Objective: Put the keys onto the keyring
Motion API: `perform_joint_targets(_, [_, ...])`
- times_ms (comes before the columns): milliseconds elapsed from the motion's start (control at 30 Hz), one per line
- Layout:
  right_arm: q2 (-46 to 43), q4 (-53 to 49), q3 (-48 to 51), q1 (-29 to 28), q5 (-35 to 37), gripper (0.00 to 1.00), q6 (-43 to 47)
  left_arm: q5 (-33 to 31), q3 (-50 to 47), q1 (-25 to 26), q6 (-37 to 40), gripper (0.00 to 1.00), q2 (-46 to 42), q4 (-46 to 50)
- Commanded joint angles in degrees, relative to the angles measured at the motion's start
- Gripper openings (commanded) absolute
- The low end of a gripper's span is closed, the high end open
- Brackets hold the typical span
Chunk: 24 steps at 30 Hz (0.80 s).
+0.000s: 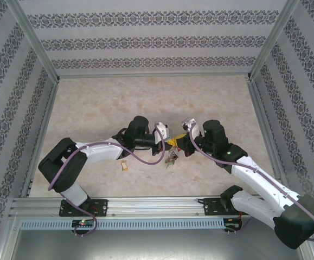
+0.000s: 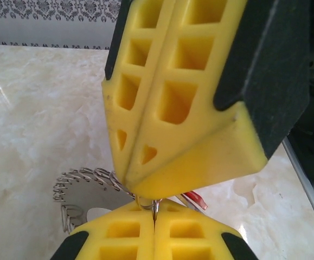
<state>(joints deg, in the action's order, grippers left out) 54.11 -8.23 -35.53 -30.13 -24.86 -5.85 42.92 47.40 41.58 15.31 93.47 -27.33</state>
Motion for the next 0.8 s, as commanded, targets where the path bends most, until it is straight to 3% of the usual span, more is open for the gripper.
perform_joint_targets(0, [-1.4,1.6,-1.6,-0.7,0.6,0.0,0.6,-1.1,0.2,0.8,1.8,0.01,-1.8,1.7])
perform_joint_targets(300, [-4.4,-1.3,2.4,0.6,12.2,0.0,-3.2,-2.5,-1.0,0.8,0.4,0.0,-2.2,-1.1])
perform_joint_targets(600, [-5.9,-0.5,4.2,0.9,12.4,0.0,-4.8,-2.2,-1.3,0.8,-1.0,0.0,-1.6,-3.4])
perform_joint_targets(767, [-4.9,0.6,3.9,1.0,8.6,0.0,-5.4,-1.8,-0.9,0.8,-0.7,0.0,-1.8,-2.9])
